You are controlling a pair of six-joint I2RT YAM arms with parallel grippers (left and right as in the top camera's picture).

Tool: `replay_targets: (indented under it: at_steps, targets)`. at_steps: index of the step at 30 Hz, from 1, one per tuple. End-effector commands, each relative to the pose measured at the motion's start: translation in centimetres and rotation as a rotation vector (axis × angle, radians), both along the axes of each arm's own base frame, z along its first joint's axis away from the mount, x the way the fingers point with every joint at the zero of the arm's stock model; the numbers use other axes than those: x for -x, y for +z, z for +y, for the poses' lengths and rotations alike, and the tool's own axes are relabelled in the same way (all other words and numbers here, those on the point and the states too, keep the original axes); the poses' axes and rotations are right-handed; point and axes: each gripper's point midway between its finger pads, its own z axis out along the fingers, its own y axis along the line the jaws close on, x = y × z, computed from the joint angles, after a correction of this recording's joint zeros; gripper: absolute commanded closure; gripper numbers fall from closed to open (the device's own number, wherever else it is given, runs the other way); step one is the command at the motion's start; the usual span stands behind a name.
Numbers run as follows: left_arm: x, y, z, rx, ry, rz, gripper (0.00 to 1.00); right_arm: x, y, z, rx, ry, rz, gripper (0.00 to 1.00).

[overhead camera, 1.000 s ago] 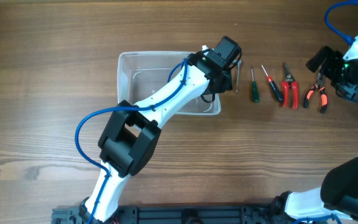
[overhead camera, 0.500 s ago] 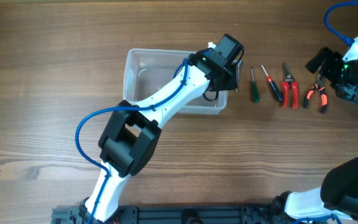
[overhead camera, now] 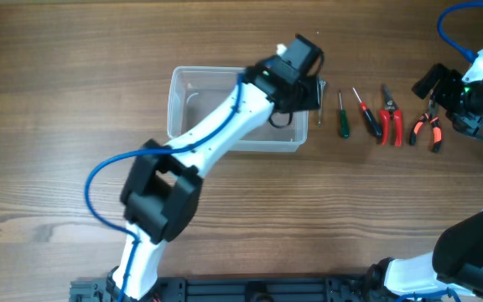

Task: Pack container
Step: 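Release the container and retract the left gripper to the left side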

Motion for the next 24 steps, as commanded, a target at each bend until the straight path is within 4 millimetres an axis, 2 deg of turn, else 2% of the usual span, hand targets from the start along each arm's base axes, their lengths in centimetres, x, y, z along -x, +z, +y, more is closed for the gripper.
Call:
replay_targets:
  at_steps: [1,4,6,7,8,9,12,14,17,21,24]
  targets:
    - [-2.0,7.0,3.6,0.078,0.062,-0.094,0.59,-0.6,0.5,0.1,-0.008,-0.003,-0.023,0.0]
    - [-2.7,9.7,7.0,0.041,0.032,-0.171,0.57,-0.6,0.5,0.1,-0.008,-0.004,-0.023,0.0]
    - [-2.9,11.2,10.3,-0.044,-0.047,-0.246,0.57,-0.6,0.5,0.1,-0.008,-0.003,-0.023,0.0]
    - [-2.9,11.4,11.9,-0.079,-0.067,-0.259,0.53,-0.6,0.5,0.1,-0.008,-0.003,-0.023,0.0]
    - [-3.0,11.5,13.8,-0.124,-0.078,-0.265,0.45,-0.6,0.5,0.1,-0.008,-0.004,-0.023,0.0]
    - [-3.2,11.3,15.7,-0.171,-0.069,-0.259,0.38,-0.6,0.5,0.1,-0.008,-0.003,-0.023,0.0]
    - [-3.4,9.6,22.2,-0.313,0.032,-0.171,0.31,-0.7,0.6,0.0,-0.007,-0.006,-0.028,0.0]
    - [-3.1,8.3,25.3,-0.362,0.084,-0.098,0.34,-0.7,0.6,0.0,-0.008,-0.009,-0.03,0.0]
    - [-2.5,6.6,29.0,-0.384,0.15,0.014,0.45,-0.8,0.6,0.0,-0.017,-0.029,-0.029,0.0]
    - [-2.0,4.6,31.6,-0.405,0.191,0.108,0.46,-0.8,0.6,0.0,-0.016,-0.03,-0.031,0.0]
    - [-2.2,3.1,32.2,-0.414,0.194,0.144,0.46,-0.8,0.6,0.0,-0.016,-0.03,-0.031,0.0]
